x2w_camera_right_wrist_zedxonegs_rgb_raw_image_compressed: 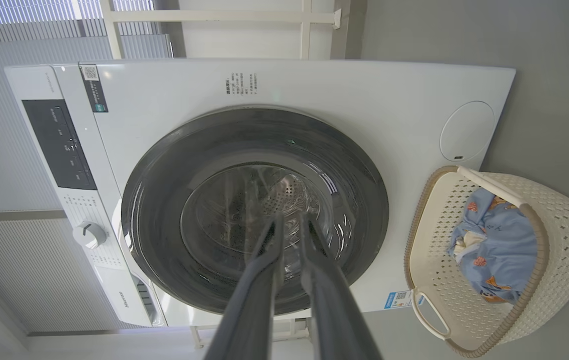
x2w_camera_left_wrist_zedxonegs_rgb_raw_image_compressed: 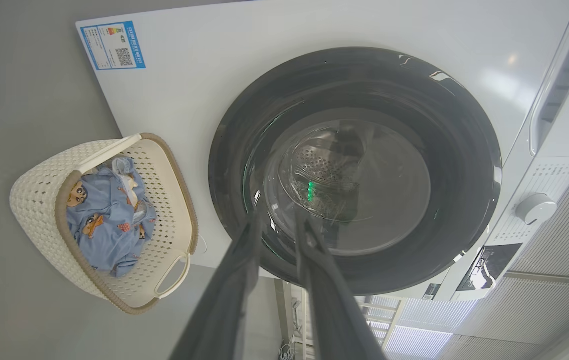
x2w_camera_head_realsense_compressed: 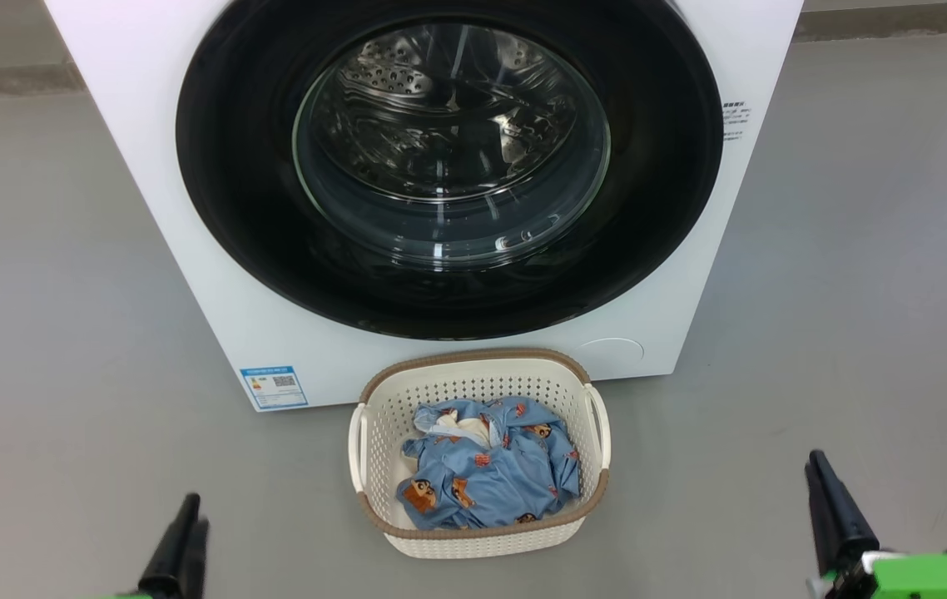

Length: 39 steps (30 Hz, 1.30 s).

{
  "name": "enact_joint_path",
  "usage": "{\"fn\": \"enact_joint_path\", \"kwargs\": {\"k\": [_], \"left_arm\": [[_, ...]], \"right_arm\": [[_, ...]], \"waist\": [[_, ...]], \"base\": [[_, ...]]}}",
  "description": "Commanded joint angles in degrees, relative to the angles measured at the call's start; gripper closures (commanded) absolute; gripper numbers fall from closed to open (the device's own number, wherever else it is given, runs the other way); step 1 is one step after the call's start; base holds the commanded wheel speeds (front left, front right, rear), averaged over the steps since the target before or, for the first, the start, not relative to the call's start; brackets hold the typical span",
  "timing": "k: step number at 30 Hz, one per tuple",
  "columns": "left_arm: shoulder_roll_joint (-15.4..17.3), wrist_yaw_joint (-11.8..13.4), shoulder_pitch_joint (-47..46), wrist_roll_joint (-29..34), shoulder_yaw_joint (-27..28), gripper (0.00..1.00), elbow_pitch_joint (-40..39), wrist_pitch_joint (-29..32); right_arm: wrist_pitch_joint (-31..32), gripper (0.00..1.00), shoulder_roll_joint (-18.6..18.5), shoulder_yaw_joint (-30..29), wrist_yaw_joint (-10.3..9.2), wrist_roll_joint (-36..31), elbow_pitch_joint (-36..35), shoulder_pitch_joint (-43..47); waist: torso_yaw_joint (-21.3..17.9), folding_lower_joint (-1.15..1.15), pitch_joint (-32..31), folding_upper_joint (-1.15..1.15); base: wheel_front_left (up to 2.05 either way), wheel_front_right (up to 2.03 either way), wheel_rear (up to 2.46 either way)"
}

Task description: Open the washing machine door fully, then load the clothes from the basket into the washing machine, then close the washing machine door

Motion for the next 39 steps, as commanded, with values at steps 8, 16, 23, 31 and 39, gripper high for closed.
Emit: {"fn": "enact_joint_path", "kwargs": {"k": [8, 16, 23, 31, 39], "left_arm": [[-0.79, -0.03, 1.43, 0.37, -0.29, 0.0, 1.04, -0.87], [-0.66, -0.07, 1.97, 0.98, -0.34, 0.0, 0.16, -2.23], [-0.55, -0.11, 2.19, 1.98, -0.24, 0.0, -0.61, -3.42], [-0.4, -0.16, 2.49, 4.65, -0.16, 0.0, -1.44, -4.95], [-0.29, -0.2, 2.78, 7.23, -0.15, 0.0, -1.95, -6.15]], "right_arm": [[-0.86, 0.0, 0.43, 0.64, 0.0, -0.73, 1.35, 1.01], [-2.2, 0.0, 0.36, 1.58, -0.01, -2.11, 0.66, 1.05], [-3.37, 0.0, 0.31, 2.17, -0.01, -4.68, -0.21, 0.76], [-4.87, 0.0, 0.18, 2.92, -0.02, -10.3, -1.79, 0.41], [-6.05, 0.0, 0.11, 3.68, -0.02, -14.4, -2.76, 0.25]], "waist": [[0.02, 0.09, 0.16, 0.0], [0.0, 0.0, 0.14, 0.0], [0.02, 0.0, 0.22, 0.0], [0.02, 0.0, 0.22, 0.0], [0.05, 0.0, 0.2, 0.0]], "base": [[0.0, 0.0, 0.0], [0.0, 0.0, 0.0], [0.0, 0.0, 0.0], [0.0, 0.0, 0.0], [0.0, 0.0, 0.0]]}}
